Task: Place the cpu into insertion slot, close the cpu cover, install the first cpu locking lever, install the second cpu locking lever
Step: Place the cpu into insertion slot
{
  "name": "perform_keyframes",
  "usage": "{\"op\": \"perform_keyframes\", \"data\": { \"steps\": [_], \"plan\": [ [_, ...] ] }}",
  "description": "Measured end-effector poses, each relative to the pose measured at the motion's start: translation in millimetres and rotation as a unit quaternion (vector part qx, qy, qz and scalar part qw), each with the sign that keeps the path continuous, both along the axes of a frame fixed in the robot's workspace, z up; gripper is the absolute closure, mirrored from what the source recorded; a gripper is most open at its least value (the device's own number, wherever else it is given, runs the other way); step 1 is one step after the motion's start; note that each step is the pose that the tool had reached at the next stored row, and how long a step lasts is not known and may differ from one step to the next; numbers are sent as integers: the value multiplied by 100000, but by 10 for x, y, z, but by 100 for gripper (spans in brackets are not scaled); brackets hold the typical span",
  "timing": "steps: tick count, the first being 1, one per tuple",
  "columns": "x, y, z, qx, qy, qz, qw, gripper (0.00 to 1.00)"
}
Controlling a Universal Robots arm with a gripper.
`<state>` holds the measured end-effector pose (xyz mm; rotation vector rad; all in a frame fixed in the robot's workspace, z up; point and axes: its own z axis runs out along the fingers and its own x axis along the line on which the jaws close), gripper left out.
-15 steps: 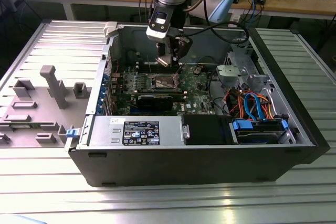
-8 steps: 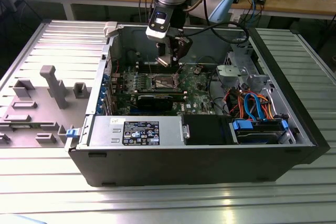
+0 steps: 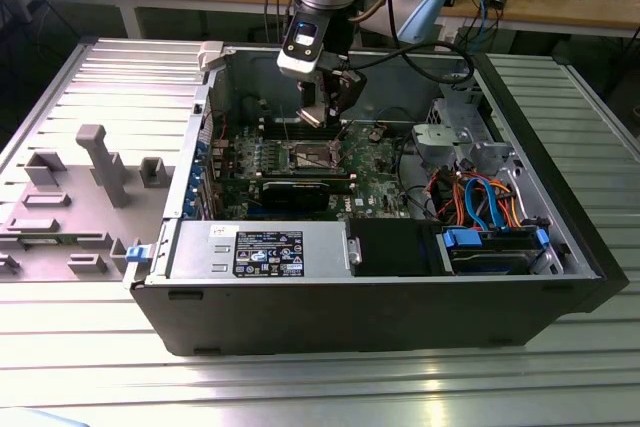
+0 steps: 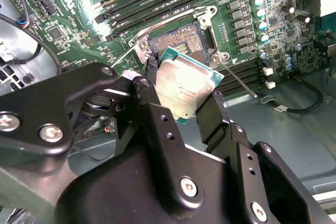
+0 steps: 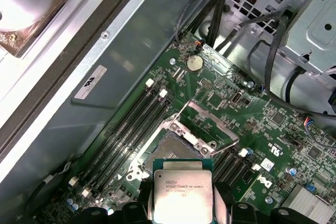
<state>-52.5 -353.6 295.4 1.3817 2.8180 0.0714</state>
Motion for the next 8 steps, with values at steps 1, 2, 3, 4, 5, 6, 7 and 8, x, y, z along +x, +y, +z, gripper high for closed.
{"op": "perform_keyframes", "data": {
  "steps": [1, 2, 3, 4, 5, 6, 7, 8],
  "plan": [
    [0, 0, 0, -3, 0, -52, 100000, 45],
    [0, 0, 0, 0, 1, -93, 100000, 45],
    [0, 0, 0, 0, -1, -142, 100000, 45],
    [0, 0, 0, -1, -1, -183, 100000, 45],
    [0, 0, 0, -2, -1, -222, 100000, 45],
    [0, 0, 0, -3, 0, -259, 100000, 45],
    [0, 0, 0, -2, -1, -302, 100000, 45],
    [0, 0, 0, -1, 2, -342, 99999, 45]
  ]
}}
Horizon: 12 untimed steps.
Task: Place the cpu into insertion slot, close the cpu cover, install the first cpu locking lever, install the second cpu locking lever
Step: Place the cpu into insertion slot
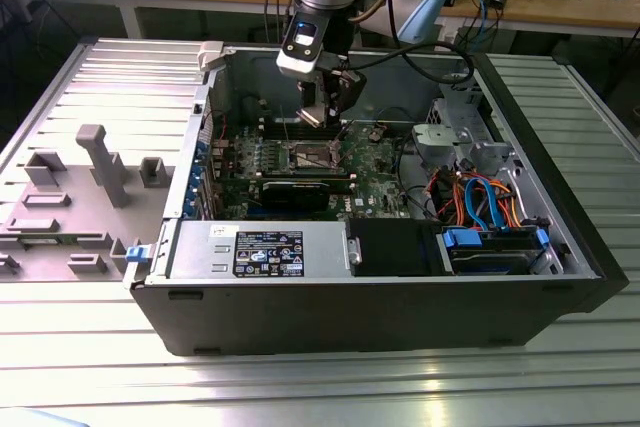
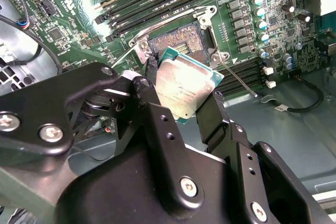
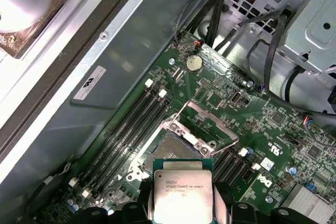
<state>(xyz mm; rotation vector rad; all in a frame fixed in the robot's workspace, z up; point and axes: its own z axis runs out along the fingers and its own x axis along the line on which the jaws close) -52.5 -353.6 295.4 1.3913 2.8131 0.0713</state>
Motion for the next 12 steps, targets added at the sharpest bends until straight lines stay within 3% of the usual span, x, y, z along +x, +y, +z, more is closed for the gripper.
{"op": "perform_keyframes", "data": {
  "steps": [12],
  "plan": [
    [0, 0, 0, -3, -1, -578, 99998, 45]
  ]
}}
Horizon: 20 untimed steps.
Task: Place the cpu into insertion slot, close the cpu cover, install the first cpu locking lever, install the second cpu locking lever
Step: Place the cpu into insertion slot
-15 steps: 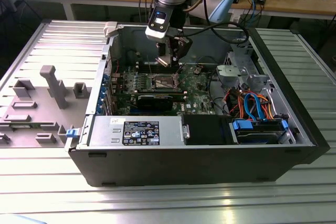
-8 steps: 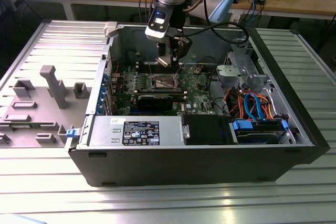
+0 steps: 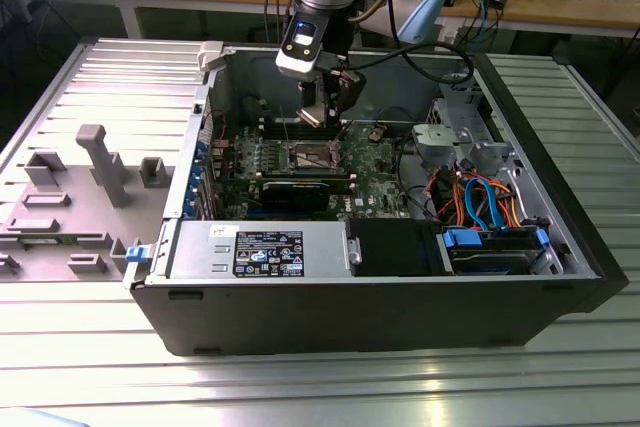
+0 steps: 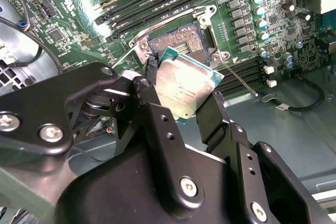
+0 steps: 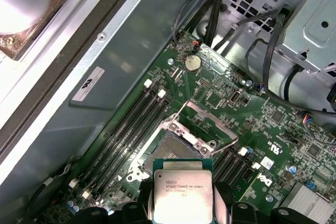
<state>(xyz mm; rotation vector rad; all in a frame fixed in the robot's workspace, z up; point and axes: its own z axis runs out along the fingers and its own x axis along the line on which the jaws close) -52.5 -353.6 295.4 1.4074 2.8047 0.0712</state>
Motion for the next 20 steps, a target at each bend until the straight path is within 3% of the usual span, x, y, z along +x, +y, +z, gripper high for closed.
{"op": "perform_keyframes", "data": {
  "steps": [20],
  "plan": [
    [0, 0, -1, -8, -1, -1416, 99990, 45]
  ]
}}
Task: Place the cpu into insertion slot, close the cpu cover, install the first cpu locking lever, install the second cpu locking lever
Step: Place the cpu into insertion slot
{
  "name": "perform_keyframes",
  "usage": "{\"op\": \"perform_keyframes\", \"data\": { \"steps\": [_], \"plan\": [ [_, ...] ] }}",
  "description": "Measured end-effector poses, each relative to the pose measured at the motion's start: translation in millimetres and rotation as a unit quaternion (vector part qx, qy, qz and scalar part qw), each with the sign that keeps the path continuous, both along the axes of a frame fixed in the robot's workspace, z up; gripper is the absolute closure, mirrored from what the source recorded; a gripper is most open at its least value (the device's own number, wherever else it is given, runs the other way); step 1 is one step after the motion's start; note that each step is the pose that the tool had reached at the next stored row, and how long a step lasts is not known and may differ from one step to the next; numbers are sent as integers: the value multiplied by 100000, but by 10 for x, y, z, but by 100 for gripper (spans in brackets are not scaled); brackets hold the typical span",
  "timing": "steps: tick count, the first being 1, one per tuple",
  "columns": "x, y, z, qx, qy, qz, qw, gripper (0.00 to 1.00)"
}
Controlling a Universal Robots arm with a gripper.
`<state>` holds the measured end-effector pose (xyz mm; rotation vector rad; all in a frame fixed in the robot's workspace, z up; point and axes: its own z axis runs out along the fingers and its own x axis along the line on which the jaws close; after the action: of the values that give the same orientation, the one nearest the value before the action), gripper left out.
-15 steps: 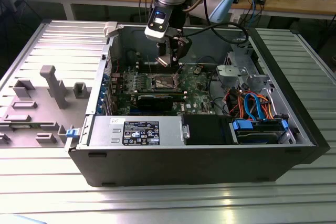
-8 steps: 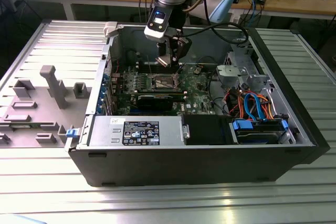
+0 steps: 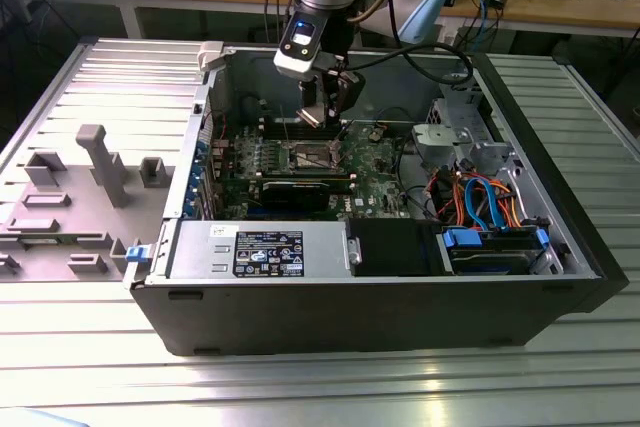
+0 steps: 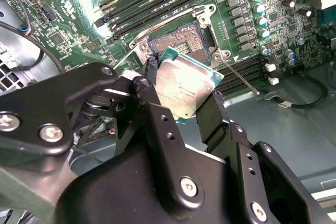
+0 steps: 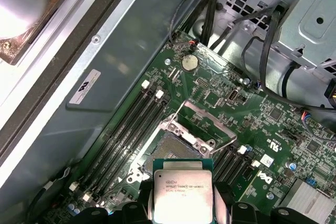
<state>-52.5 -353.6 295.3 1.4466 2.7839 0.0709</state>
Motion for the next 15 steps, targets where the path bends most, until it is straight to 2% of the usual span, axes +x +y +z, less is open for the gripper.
{"op": "perform_keyframes", "data": {
  "steps": [15],
  "plan": [
    [0, 0, 0, 1, 1, -770, 99997, 45]
  ]
}}
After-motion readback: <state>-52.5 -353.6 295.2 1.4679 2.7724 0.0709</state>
